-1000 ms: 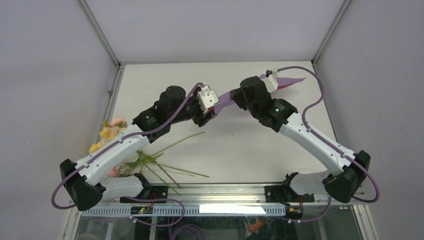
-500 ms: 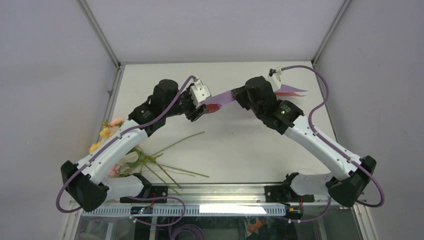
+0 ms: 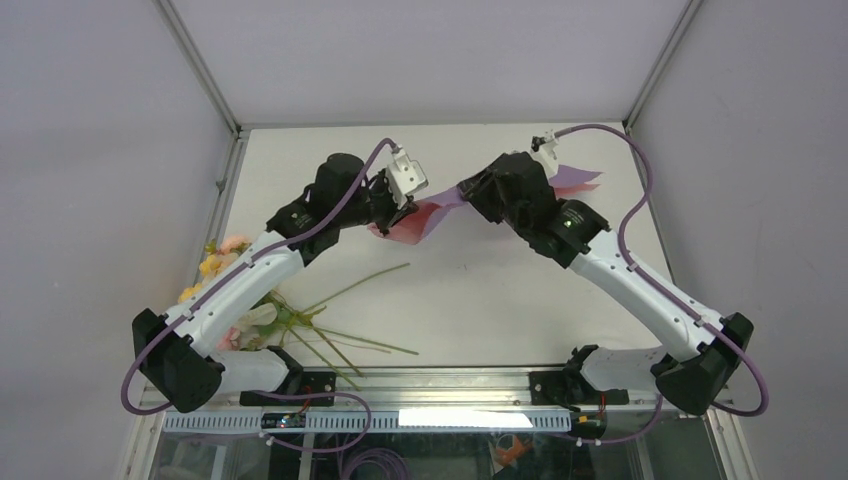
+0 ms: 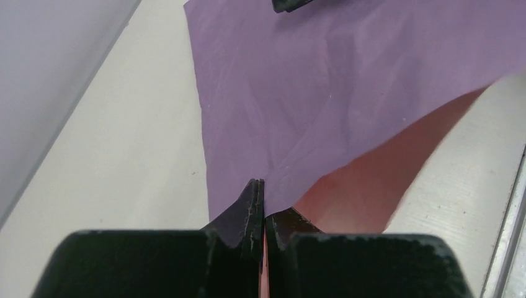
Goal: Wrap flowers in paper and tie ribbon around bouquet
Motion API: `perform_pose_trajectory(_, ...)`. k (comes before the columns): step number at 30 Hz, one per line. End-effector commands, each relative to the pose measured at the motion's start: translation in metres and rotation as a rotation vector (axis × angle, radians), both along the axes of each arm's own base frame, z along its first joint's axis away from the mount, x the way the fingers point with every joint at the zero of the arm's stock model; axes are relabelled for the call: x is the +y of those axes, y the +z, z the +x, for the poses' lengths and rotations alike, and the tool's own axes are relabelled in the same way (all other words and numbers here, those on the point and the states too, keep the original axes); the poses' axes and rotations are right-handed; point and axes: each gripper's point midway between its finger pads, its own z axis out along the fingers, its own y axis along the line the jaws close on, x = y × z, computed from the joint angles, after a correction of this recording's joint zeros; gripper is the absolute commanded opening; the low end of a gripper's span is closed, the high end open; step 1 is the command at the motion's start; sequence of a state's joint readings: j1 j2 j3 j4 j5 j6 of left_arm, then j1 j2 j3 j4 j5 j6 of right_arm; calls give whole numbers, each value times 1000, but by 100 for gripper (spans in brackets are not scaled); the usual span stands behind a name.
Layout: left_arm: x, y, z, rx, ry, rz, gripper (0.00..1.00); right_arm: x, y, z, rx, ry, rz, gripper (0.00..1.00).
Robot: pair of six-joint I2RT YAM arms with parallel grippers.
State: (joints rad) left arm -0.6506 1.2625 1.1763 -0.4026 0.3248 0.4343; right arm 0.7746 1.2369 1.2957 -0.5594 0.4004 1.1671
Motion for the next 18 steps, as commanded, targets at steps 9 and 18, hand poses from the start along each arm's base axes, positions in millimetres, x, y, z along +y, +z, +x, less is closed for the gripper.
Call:
perform_pose_trajectory(9, 21, -1, -12, 305, 345, -257, 0, -179, -36, -82, 110, -184, -495, 89)
perform_pose_trajectory(18, 62, -36, 27, 710, 744, -602, 0, -122, -92, -63, 284, 35, -221, 96)
